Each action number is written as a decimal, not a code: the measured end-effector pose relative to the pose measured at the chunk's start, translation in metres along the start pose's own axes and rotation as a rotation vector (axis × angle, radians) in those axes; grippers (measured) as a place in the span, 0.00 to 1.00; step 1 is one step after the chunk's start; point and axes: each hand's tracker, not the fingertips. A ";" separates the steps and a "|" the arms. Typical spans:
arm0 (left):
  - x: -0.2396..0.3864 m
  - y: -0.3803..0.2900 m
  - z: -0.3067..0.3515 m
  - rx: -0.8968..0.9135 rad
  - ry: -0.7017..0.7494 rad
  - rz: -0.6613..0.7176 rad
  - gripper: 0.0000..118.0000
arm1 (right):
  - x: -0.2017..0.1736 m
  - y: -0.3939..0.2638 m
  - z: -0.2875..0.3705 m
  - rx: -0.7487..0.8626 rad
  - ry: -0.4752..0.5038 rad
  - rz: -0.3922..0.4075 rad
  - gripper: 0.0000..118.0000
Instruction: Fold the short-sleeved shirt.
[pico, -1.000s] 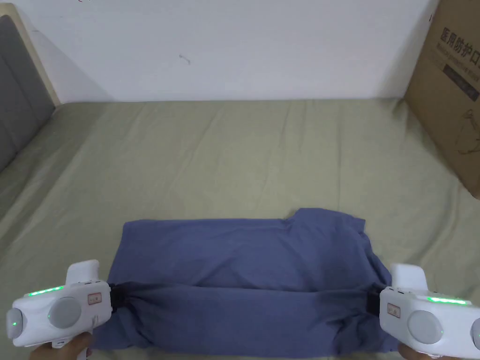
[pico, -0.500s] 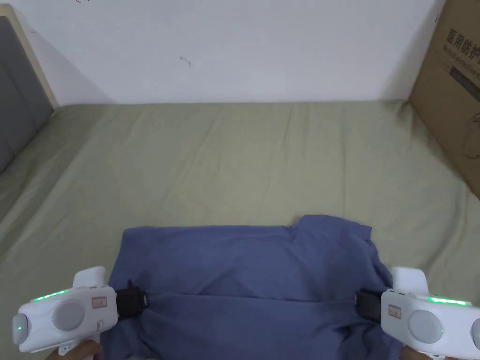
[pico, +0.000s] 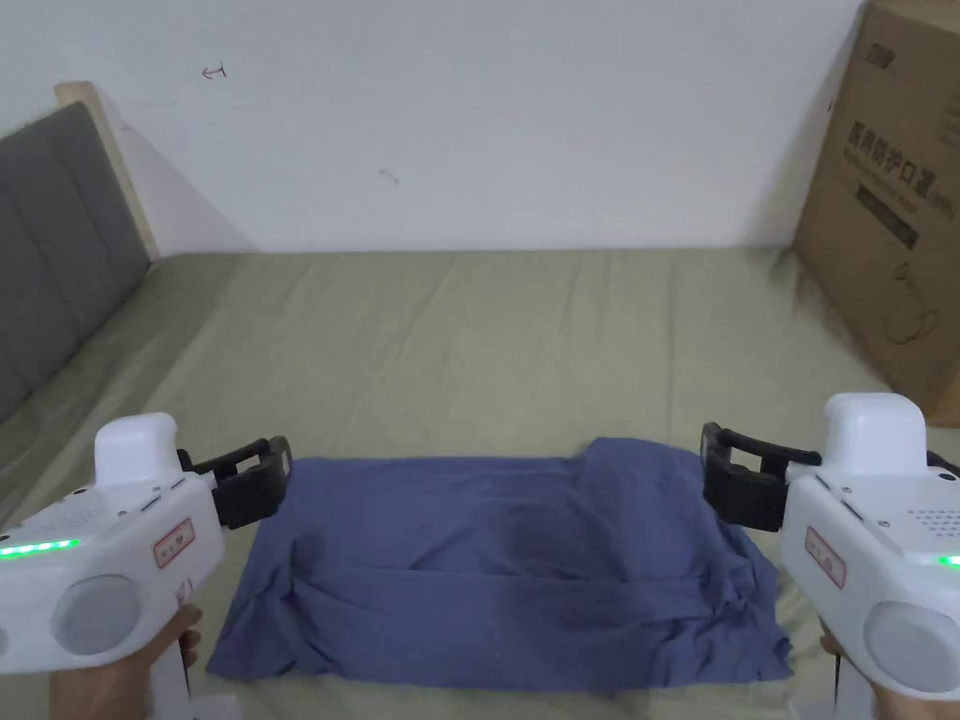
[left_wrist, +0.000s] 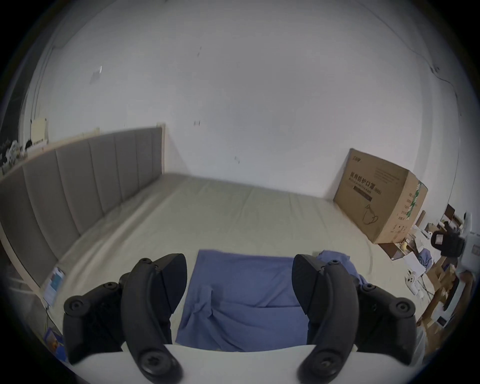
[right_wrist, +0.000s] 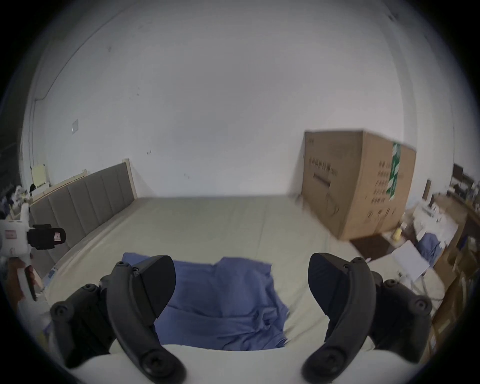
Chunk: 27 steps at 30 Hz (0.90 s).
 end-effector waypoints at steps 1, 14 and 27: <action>0.004 0.000 0.007 0.031 -0.001 -0.018 0.71 | -0.003 0.001 0.009 0.032 -0.020 0.022 0.88; 0.025 -0.021 0.025 0.050 0.003 -0.083 0.00 | -0.005 -0.006 0.038 0.119 -0.080 0.034 0.00; -0.053 -0.083 -0.086 -0.471 0.126 0.048 0.66 | 0.002 -0.033 0.009 0.003 -0.079 0.022 0.00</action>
